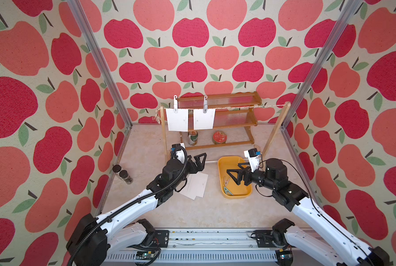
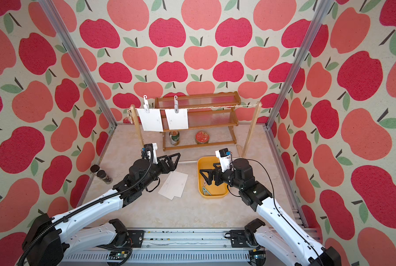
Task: Remove the postcards from the strings
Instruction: Pinch the postcard on the clothesline.
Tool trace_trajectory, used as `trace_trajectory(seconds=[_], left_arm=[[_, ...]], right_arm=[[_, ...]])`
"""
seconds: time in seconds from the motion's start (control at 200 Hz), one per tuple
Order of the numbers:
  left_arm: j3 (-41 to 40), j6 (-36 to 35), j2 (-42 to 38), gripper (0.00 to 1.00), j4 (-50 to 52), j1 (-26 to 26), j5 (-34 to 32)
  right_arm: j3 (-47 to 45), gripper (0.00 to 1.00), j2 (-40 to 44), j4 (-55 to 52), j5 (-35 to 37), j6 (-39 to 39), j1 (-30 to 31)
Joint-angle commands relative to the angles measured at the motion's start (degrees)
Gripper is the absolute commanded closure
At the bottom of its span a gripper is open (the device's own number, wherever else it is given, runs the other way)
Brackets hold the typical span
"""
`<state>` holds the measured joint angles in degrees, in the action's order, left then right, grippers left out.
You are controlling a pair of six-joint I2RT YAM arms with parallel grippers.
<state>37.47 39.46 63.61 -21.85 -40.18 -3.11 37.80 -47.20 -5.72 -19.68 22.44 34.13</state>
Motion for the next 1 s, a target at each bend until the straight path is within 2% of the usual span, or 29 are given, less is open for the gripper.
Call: trace_trajectory(seconds=[0.0, 0.16, 0.415, 0.56, 0.85, 0.995], left_arm=[[3.4, -2.6, 3.2, 0.01, -9.1, 1.6, 3.5], [7.1, -5.9, 9.8, 0.01, -17.6, 3.3, 7.0], [12.7, -4.8, 20.8, 0.0, -29.2, 5.8, 9.3], [15.4, -4.1, 25.3, 0.0, -31.1, 6.7, 9.6], [13.8, -5.5, 28.0, 0.1, -43.0, 7.6, 14.1], [13.1, -6.1, 26.8, 0.19, -44.9, 7.3, 16.1]], right_arm=[[2.7, 0.01, 1.6, -0.9, -5.5, 1.4, 0.3], [4.1, 0.01, 3.1, -0.2, -9.0, 2.2, 0.4], [4.1, 0.01, 4.9, -0.7, -9.9, 2.0, 0.3], [4.8, 0.01, 5.8, -1.4, -10.0, 1.5, 0.3], [4.7, 0.01, 6.0, -2.3, -9.9, 0.4, 0.3], [3.7, 0.01, 5.5, -1.4, -9.7, 0.8, 0.4]])
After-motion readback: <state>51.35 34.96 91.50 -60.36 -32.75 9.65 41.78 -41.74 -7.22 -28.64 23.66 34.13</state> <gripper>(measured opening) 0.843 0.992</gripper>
